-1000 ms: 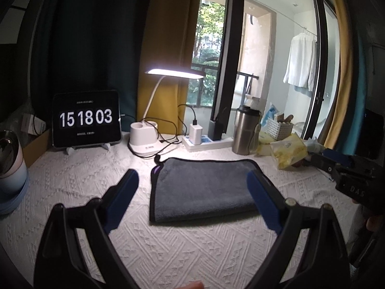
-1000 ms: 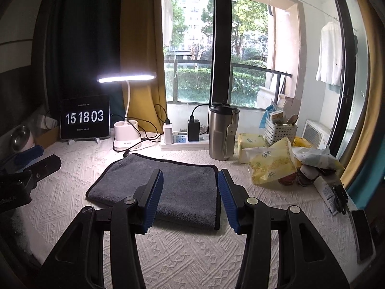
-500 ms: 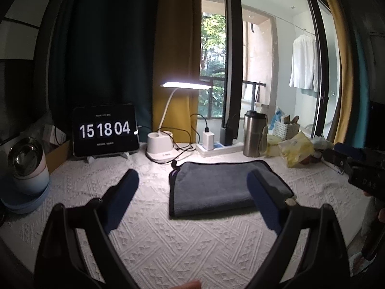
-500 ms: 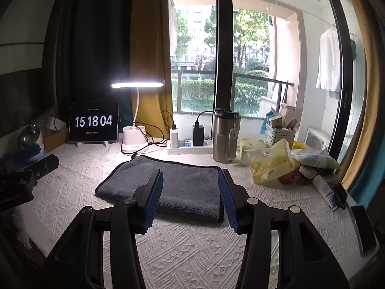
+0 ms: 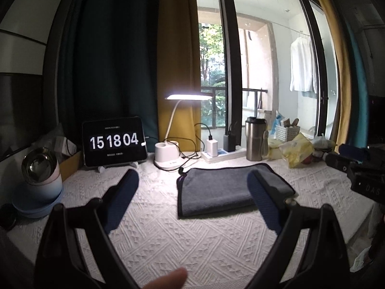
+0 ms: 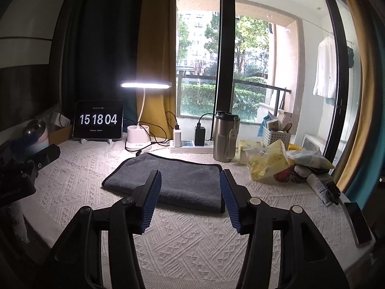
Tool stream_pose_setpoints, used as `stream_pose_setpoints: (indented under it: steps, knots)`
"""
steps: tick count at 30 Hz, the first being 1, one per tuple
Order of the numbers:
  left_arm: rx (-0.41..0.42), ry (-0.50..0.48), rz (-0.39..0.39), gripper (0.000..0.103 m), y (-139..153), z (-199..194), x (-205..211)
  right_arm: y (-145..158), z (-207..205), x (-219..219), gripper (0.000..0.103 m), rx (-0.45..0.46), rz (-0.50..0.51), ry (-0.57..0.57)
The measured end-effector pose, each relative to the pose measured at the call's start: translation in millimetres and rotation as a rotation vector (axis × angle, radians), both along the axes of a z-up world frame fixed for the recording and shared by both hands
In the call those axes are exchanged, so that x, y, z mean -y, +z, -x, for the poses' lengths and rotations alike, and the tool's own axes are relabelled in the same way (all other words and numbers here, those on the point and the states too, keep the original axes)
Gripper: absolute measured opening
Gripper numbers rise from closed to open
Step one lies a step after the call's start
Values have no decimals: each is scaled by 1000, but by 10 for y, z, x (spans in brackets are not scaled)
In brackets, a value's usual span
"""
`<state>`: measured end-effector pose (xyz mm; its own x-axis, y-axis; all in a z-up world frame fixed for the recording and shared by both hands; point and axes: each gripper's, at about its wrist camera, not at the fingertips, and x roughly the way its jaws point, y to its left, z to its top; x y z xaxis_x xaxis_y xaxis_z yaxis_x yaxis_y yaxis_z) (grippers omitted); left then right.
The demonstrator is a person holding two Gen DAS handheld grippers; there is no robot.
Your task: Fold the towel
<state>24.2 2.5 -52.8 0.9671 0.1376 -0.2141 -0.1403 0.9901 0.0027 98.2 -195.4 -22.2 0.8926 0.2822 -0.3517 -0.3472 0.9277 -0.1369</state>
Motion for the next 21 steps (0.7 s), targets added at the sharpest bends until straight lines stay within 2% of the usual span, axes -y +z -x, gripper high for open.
stream_pose_setpoints:
  steps: [7, 21]
  knots:
    - [6, 37, 1, 92, 16, 24, -31, 3, 25, -20, 54, 10, 8, -6]
    - [5, 43, 5, 92, 17, 31, -34, 18, 16, -5, 54, 11, 7, -11]
